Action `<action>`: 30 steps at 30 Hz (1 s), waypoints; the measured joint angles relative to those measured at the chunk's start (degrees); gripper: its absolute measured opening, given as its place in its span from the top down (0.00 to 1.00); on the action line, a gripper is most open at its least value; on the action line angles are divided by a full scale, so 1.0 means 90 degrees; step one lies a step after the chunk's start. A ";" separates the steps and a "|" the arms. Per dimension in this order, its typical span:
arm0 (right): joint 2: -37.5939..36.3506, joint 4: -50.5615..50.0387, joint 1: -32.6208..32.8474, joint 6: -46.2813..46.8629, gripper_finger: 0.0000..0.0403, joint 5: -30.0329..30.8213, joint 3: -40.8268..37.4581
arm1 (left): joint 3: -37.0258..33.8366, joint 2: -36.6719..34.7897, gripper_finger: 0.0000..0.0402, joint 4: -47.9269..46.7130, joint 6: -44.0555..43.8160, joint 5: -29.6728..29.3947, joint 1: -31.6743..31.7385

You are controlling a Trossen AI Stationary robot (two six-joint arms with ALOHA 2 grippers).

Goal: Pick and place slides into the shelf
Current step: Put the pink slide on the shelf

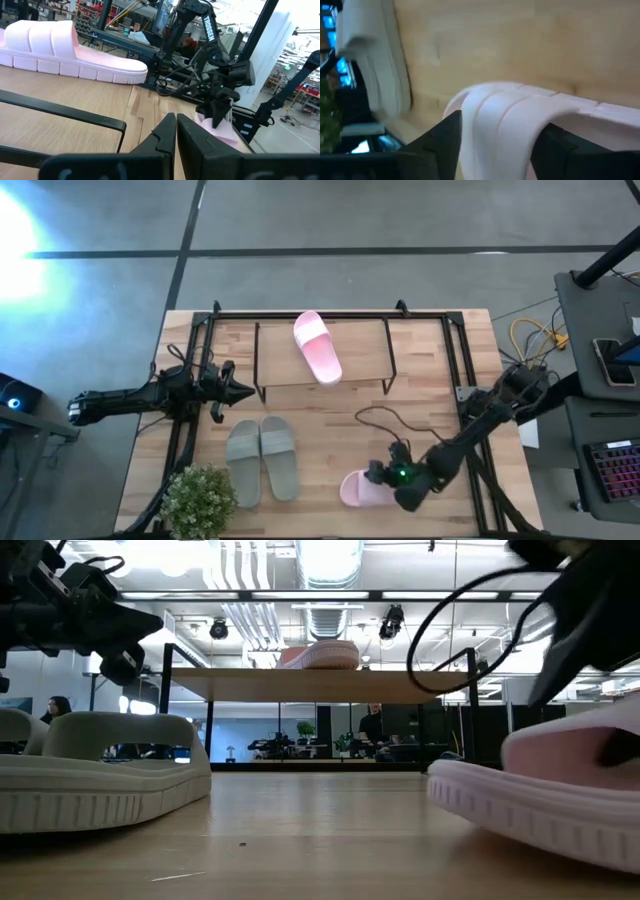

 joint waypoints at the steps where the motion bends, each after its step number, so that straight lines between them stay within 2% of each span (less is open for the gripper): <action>1: 0.0000 0.0029 -0.0080 -0.0048 0.57 -0.0066 -0.0029 | 0.0000 -0.0005 1.00 -0.0002 0.0000 0.0001 -0.0001; 5: -0.0002 0.0108 -0.0305 -0.0351 0.75 -0.0617 -0.0056 | 0.0000 -0.0012 1.00 -0.0003 0.0000 0.0000 -0.0001; 8: -0.0012 0.0263 -0.0335 -0.0504 0.93 -0.0705 -0.0056 | 0.0000 -0.0002 1.00 -0.0003 0.0000 0.0000 0.0000; 12: -0.0179 0.0829 -0.0350 -0.0550 0.97 -0.0262 -0.0068 | 0.0000 -0.0010 1.00 -0.0001 0.0000 0.0002 0.0000; 15: -0.0581 0.0747 -0.0395 -0.0514 0.97 0.1083 0.0106 | 0.0000 -0.0005 1.00 -0.0001 0.0000 0.0001 0.0000; 20: -0.1597 -0.0812 -0.0681 -0.0539 0.97 0.4751 0.0480 | 0.0000 -0.0015 1.00 0.0002 0.0000 0.0001 -0.0002; 22: -0.1963 -0.1292 -0.1027 -0.0695 0.97 0.5714 0.0666 | 0.0000 -0.0004 1.00 0.0000 0.0000 0.0001 0.0000; 24: -0.2215 -0.1300 -0.1489 -0.1384 0.97 0.5963 0.0856 | 0.0000 -0.0004 1.00 0.0003 0.0000 0.0000 -0.0002; 30: -0.2192 -0.0948 -0.3039 -0.4242 0.97 0.5914 0.2006 | 0.0000 0.0010 1.00 -0.0002 0.0000 0.0002 0.0000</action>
